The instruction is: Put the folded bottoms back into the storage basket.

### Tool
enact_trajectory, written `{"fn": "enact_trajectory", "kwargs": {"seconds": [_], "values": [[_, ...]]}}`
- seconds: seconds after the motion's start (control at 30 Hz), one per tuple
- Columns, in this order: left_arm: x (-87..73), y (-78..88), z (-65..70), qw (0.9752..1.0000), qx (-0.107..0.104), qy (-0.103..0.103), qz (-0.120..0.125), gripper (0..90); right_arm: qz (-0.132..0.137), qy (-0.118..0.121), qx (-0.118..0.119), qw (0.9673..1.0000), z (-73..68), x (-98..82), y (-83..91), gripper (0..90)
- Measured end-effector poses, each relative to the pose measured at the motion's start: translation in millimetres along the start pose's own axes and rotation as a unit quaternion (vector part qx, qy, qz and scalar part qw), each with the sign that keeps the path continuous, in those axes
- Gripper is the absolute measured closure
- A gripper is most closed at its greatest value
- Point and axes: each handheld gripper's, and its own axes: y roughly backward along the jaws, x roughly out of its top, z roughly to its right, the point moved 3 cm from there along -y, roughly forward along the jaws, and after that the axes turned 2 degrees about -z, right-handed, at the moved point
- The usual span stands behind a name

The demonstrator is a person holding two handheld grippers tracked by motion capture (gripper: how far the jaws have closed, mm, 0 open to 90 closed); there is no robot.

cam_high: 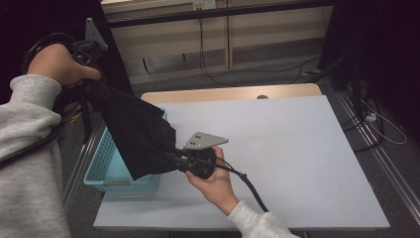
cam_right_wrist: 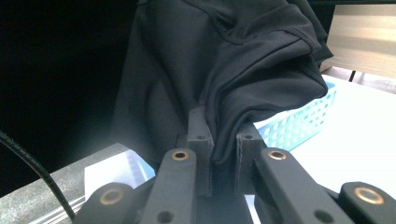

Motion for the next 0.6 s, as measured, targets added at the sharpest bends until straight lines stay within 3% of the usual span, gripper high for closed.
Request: {"fn": "enact_trajectory", "kwargs": {"seconds": [0.33, 0.6], "values": [[-1.9, 2.7, -11.7, 0.9999, 0.0, 0.013, 0.005, 83.6, 0.002, 0.003, 0.011, 0.9999, -7.7, 2.3, -12.2, 81.6], [-3.1, -7.4, -27.5, 0.9995, 0.0, 0.031, 0.006, 83.6, -0.001, 0.003, 0.015, 0.9999, -12.5, 2.8, -24.3, 81.5]]}}
